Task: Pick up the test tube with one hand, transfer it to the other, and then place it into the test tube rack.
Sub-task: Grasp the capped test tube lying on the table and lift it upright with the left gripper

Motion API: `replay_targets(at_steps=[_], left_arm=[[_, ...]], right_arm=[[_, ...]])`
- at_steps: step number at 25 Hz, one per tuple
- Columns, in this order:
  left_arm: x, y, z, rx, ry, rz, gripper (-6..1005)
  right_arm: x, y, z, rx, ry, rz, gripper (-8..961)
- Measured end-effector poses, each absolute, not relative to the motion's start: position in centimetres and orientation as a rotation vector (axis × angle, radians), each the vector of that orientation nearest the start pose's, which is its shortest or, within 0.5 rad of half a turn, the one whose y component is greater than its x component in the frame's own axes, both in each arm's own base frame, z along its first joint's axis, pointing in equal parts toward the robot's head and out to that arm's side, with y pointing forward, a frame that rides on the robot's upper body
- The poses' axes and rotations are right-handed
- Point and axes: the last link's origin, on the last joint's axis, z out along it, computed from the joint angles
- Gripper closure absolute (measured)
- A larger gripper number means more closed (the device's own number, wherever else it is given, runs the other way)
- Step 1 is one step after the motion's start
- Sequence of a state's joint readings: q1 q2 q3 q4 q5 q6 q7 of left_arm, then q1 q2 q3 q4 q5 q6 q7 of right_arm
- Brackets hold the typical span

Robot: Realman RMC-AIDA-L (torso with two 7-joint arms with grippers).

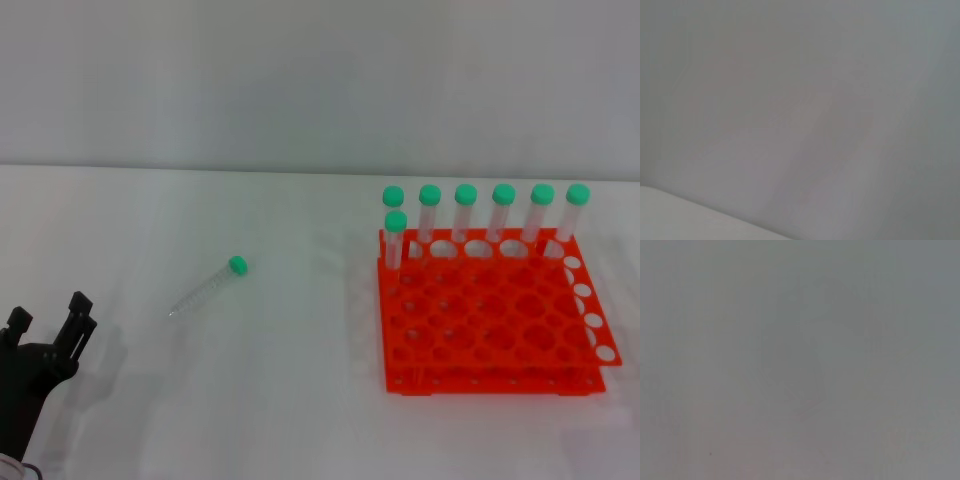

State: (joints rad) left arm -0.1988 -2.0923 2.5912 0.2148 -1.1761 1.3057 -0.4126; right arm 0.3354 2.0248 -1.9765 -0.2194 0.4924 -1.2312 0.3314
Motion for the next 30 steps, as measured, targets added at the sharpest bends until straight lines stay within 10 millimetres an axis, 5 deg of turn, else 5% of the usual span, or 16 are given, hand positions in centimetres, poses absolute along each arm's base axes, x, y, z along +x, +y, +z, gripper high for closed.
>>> replay_targets(at_steps=[30], left_arm=[[-35.5,24.8,-3.1,-1.454,-0.877,-0.928,140]], right_arm=[[35.0,31.6,2.1,-1.544,0.583,0.793,80]])
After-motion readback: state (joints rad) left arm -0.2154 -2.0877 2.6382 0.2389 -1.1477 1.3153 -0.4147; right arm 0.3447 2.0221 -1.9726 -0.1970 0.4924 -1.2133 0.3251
